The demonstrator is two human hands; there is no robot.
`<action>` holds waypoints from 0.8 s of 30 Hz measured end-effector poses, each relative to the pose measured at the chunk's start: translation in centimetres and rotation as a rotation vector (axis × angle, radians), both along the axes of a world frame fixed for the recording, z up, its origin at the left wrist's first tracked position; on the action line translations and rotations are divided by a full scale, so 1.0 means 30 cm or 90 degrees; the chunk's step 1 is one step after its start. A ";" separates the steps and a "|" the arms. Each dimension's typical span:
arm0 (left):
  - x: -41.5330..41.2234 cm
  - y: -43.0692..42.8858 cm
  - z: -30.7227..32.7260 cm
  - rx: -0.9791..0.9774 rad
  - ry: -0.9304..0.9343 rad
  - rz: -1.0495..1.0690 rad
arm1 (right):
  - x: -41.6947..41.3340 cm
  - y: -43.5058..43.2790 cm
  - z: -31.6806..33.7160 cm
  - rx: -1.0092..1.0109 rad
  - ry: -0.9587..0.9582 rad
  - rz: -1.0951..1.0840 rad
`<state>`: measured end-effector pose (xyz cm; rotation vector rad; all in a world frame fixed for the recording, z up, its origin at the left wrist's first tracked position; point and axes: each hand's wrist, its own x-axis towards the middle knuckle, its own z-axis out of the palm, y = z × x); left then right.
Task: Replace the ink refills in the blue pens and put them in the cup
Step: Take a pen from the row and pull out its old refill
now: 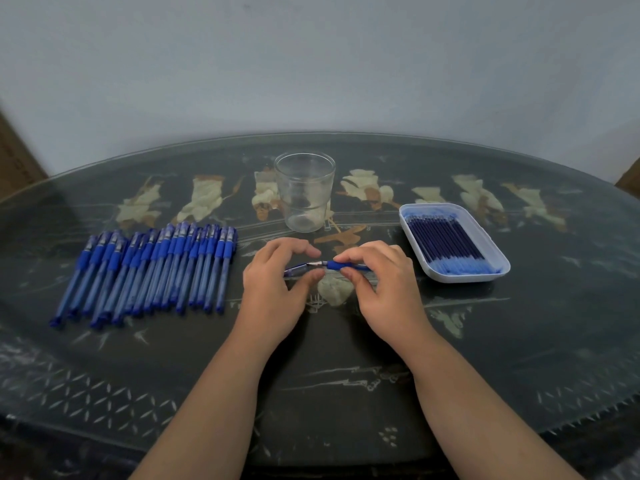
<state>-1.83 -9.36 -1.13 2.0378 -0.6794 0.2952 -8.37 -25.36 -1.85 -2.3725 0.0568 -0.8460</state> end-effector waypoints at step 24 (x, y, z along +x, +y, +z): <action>0.000 0.001 0.020 0.004 0.094 0.017 | 0.001 -0.002 -0.005 -0.001 0.001 0.006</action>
